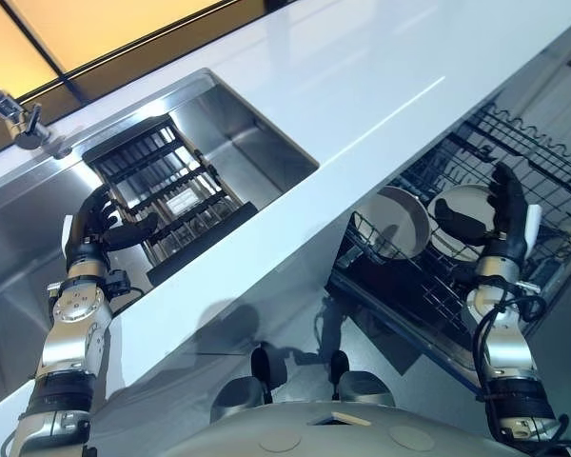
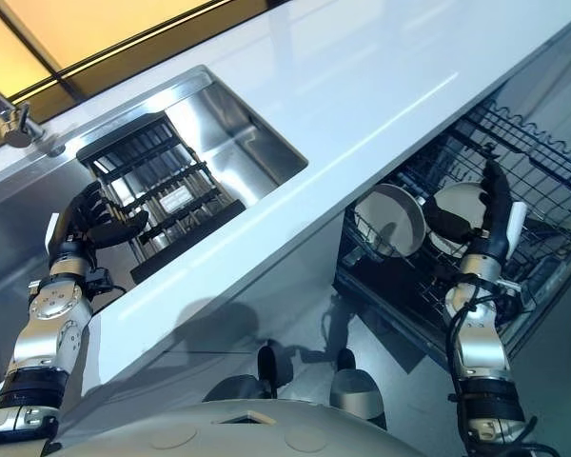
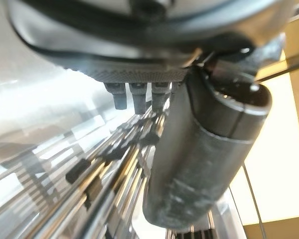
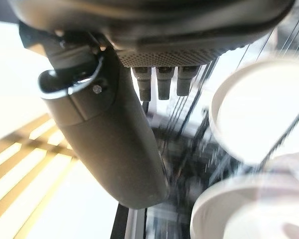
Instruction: Pick up plates and place into dishwasher.
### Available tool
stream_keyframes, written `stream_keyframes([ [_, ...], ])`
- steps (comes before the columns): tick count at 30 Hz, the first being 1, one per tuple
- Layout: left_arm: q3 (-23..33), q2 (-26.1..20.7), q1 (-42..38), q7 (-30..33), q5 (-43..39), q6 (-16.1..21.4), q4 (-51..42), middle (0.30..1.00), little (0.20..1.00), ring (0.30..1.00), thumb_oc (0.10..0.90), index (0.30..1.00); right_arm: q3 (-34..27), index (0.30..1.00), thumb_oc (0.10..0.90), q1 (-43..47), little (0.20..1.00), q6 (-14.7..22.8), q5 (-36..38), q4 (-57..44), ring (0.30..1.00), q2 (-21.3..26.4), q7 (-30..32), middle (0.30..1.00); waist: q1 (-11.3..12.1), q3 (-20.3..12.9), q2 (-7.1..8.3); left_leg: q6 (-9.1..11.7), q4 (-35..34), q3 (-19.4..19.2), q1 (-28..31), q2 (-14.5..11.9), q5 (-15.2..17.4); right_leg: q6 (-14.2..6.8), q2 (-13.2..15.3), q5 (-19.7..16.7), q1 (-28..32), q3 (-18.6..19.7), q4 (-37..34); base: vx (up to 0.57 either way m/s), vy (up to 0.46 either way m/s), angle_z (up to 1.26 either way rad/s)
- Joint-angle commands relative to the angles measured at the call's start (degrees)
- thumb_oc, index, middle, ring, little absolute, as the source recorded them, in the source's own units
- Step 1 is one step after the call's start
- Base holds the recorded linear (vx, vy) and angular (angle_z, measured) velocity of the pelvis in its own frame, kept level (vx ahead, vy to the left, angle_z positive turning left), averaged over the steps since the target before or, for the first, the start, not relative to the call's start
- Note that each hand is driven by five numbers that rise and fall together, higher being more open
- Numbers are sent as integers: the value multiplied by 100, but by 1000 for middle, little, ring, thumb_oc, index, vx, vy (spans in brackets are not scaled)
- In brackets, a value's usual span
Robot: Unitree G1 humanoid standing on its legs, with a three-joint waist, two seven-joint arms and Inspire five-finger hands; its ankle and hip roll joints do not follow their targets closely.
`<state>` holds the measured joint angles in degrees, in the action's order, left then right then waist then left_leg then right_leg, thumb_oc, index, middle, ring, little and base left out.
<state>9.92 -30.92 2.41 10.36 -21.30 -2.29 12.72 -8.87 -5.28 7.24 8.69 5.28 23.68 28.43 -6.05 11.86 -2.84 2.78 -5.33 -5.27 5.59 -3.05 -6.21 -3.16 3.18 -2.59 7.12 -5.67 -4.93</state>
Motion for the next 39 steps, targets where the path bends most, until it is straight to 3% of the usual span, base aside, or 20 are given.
stream_keyframes([
  [1,301,-324,-405,-29,-28,673,-87,900,900,900,800,900,-206,900,800,203,900,839,211,-578,900,154,385,900,-187,-477,-76,-93,259,-436,-64,121,630,-140,-237,919,-483,-186,1182,-15,-6,-17],
  [4,246,-379,-449,-15,-71,574,-128,900,900,900,800,900,-313,900,800,147,900,806,275,-254,900,70,496,900,-249,-459,-121,-92,255,-505,-56,110,627,-155,-234,914,-499,-193,1193,-6,-25,-20],
  [8,168,-432,-517,-6,-116,537,-89,900,900,900,800,900,-276,900,800,198,900,448,566,413,900,115,366,900,-228,-443,-150,-66,261,-518,-97,79,607,-150,-235,924,-505,-238,1210,-3,-52,-18],
  [21,-52,-635,-688,-153,-124,325,-149,900,900,900,800,900,-23,900,800,553,900,251,1547,2500,900,298,460,900,95,-273,-230,41,414,-273,-358,-36,508,7,-288,1030,-484,-422,1323,12,-79,1],
  [28,-363,-825,-1024,-132,-189,83,-308,900,900,900,800,900,116,900,800,845,900,340,3210,3271,900,140,356,900,271,-101,-301,125,584,-39,-565,-89,456,126,-313,1072,-469,-511,1393,5,-67,13],
  [31,-487,-850,-1148,-164,-194,39,-339,900,900,900,800,900,152,900,800,998,900,468,3906,3469,900,70,-16,900,340,-51,-327,156,628,47,-612,-96,442,160,-317,1081,-450,-543,1408,14,-39,17],
  [36,-622,-883,-1300,-250,-181,16,-308,900,900,900,800,900,176,900,800,1150,900,552,6050,3387,900,-219,-1289,900,410,3,-315,174,697,146,-660,-103,438,195,-324,1075,-426,-588,1417,22,-36,8],
  [37,-652,-870,-1342,-271,-167,15,-278,900,900,900,800,900,170,900,800,1189,900,509,6769,3313,900,-334,-1852,900,422,9,-307,179,713,158,-657,-111,444,196,-325,1068,-414,-604,1406,30,-23,10],
  [39,-711,-827,-1400,-281,-139,18,-231,900,900,900,800,900,231,900,800,1248,900,458,7349,3162,900,-480,-2486,900,446,16,-296,180,733,175,-654,-109,448,200,-333,1043,-383,-622,1366,42,-20,10],
])
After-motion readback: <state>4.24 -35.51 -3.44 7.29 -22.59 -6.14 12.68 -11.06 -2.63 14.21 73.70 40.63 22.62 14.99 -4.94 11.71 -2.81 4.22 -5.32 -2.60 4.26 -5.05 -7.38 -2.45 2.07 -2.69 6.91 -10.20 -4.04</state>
